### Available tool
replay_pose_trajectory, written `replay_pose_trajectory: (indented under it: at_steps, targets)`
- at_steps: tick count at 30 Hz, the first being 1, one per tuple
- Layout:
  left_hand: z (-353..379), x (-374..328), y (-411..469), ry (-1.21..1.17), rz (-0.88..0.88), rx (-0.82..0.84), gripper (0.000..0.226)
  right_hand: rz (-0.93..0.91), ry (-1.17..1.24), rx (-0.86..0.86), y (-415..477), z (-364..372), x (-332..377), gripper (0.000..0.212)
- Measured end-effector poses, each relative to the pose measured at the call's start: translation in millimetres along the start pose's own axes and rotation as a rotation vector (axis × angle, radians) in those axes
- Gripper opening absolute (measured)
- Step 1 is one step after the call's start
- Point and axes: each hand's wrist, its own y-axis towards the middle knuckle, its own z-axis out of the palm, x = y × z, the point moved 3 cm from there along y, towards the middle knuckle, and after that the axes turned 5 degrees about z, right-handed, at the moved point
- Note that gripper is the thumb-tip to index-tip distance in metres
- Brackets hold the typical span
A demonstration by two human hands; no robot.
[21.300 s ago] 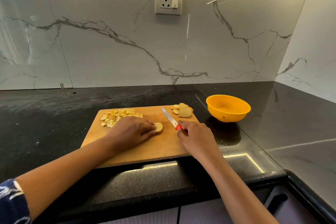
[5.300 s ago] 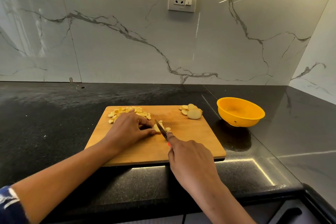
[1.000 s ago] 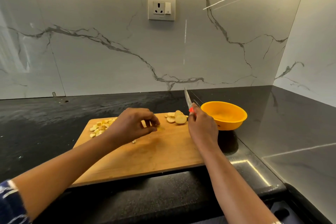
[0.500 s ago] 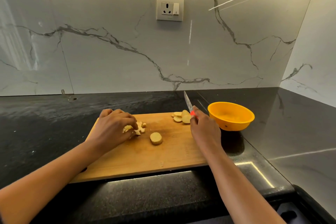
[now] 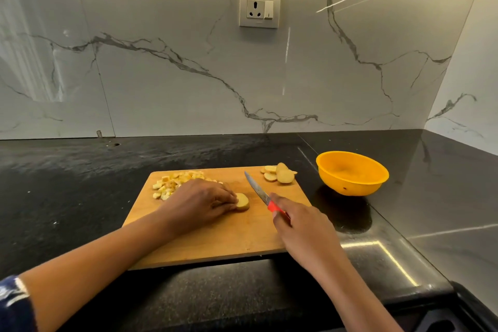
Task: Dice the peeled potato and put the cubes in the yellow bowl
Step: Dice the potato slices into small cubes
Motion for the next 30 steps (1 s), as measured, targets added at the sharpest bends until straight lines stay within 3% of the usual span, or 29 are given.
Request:
replay_pose_trajectory:
  at_steps: [10,22,30]
  targets:
    - [-1,-9,-8,0.014,0.136,-0.016,0.061,-0.105,-0.04,0.077,-7,-6,3,0.044]
    - [-5,5,-12,-0.036,0.156,0.226,0.06,-0.179,-0.137,0.073,-3,-6,9,0.046]
    - [-4,5,-13,-0.013,0.16,0.292,0.061,-0.249,-0.357,0.127,14,9,25,0.049]
